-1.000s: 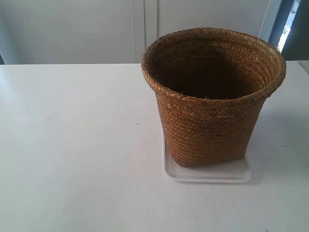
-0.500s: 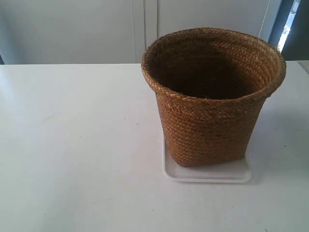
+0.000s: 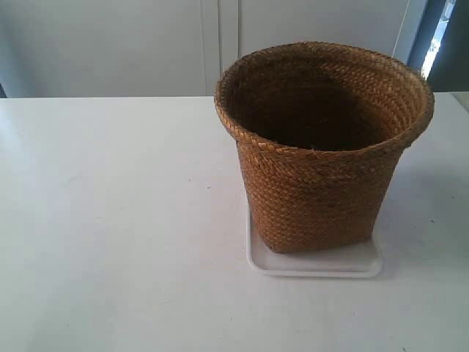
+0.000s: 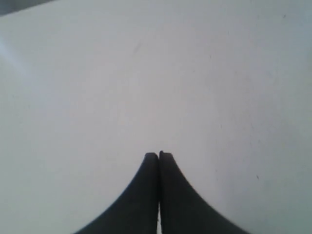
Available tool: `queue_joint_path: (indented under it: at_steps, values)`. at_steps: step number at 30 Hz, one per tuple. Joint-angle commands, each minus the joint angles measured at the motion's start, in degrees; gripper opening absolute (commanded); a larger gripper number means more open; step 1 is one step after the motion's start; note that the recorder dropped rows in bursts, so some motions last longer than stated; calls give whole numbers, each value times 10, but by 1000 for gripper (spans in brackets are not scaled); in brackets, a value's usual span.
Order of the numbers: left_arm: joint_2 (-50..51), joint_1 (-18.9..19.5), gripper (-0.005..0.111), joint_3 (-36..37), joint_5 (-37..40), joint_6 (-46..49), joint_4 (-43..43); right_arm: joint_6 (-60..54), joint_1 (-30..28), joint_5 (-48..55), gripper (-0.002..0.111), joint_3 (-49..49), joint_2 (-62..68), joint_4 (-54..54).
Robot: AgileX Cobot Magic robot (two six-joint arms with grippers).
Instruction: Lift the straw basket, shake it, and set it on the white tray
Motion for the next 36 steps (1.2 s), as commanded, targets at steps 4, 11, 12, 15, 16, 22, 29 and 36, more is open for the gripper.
queue_joint_path:
  at_steps: [4, 11, 12, 15, 16, 22, 29, 36]
  values:
    - [-39, 0, 0, 67, -3, 0, -7, 3, -1, -8, 0, 4, -2, 0]
    - [-119, 0, 0, 70, -6, 0, -16, 3, -1, -8, 0, 4, -2, 0]
    - [-125, 0, 0, 70, -6, 0, -16, 3, -1, -8, 0, 4, -2, 0]
    - [-134, 0, 0, 70, -7, 0, -16, 3, -1, -8, 0, 4, -2, 0]
    - [-134, 0, 0, 70, -7, 0, -16, 3, -1, -8, 0, 4, -2, 0]
    - [-134, 0, 0, 70, -7, 0, -15, 3, -1, -8, 0, 4, -3, -1]
    - [-134, 0, 0, 70, -6, 0, -15, 3, -1, -7, 0, 4, -3, -1]
    - [-134, 0, 0, 70, -6, 0, -15, 3, -1, -7, 0, 4, -3, -1]
